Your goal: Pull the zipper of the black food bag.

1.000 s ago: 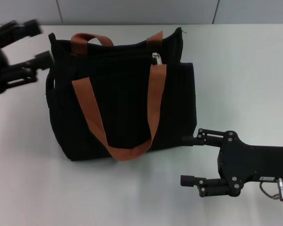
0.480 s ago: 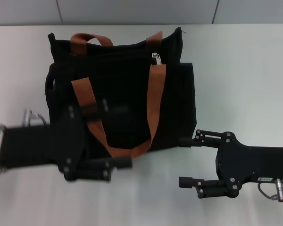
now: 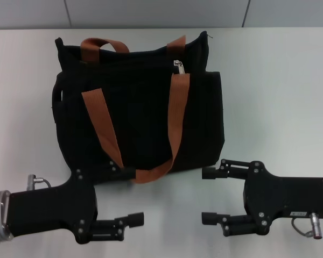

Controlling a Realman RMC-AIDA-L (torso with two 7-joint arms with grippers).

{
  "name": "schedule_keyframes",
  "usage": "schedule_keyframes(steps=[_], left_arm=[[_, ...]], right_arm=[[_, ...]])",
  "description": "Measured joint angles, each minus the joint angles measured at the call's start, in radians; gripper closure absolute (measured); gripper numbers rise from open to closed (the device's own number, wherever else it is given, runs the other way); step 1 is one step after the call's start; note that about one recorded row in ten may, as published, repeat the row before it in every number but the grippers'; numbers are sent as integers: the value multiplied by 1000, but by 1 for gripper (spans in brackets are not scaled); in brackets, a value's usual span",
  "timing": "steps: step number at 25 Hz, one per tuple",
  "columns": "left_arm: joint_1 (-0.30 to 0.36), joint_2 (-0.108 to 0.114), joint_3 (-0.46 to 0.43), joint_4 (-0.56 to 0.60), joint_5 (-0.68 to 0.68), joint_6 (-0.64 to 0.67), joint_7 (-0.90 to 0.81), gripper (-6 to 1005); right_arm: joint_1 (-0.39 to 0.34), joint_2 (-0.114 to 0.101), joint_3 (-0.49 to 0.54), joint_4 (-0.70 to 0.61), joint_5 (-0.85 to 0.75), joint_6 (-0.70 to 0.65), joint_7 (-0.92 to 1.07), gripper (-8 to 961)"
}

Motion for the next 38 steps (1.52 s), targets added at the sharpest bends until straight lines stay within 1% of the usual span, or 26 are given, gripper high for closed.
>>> schedule_keyframes(steps=[5, 11, 25, 38], left_arm=[[-8, 2, 2, -11, 44, -12, -1, 166], [-11, 9, 2, -6, 73, -16, -1, 167], [-13, 15, 0, -3, 77, -17, -1, 167], [-12, 15, -5, -3, 77, -18, -1, 167]], right_arm=[[15, 0, -1, 45, -14, 13, -27, 163], [24, 0, -1, 47, -14, 15, -33, 163], [29, 0, -1, 49, -16, 15, -33, 163], [28, 0, -1, 49, -17, 16, -34, 163]])
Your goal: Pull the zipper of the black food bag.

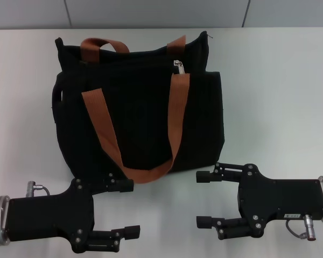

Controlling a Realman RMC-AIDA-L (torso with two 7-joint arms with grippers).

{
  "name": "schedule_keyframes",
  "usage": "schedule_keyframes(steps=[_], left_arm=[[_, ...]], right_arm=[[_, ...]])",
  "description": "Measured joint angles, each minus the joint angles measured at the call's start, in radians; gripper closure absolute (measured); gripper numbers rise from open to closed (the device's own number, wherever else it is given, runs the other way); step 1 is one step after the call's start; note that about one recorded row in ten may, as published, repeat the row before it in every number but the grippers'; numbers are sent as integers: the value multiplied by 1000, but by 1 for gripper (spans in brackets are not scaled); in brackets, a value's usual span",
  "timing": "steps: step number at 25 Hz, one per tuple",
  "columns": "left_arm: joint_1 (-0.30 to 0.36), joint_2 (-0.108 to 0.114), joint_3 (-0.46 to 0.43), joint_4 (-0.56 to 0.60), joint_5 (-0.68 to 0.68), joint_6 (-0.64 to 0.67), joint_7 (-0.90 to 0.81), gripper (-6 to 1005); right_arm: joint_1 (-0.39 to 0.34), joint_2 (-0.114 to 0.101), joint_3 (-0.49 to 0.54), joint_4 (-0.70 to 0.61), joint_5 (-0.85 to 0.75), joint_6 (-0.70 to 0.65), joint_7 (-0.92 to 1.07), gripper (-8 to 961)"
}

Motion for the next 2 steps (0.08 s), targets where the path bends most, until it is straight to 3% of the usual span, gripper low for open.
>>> schedule_keyframes(steps=[2], left_arm=[[1, 0, -1, 0, 0, 0, 0, 167]], right_arm=[[0, 0, 0, 0, 0, 0, 0, 163]])
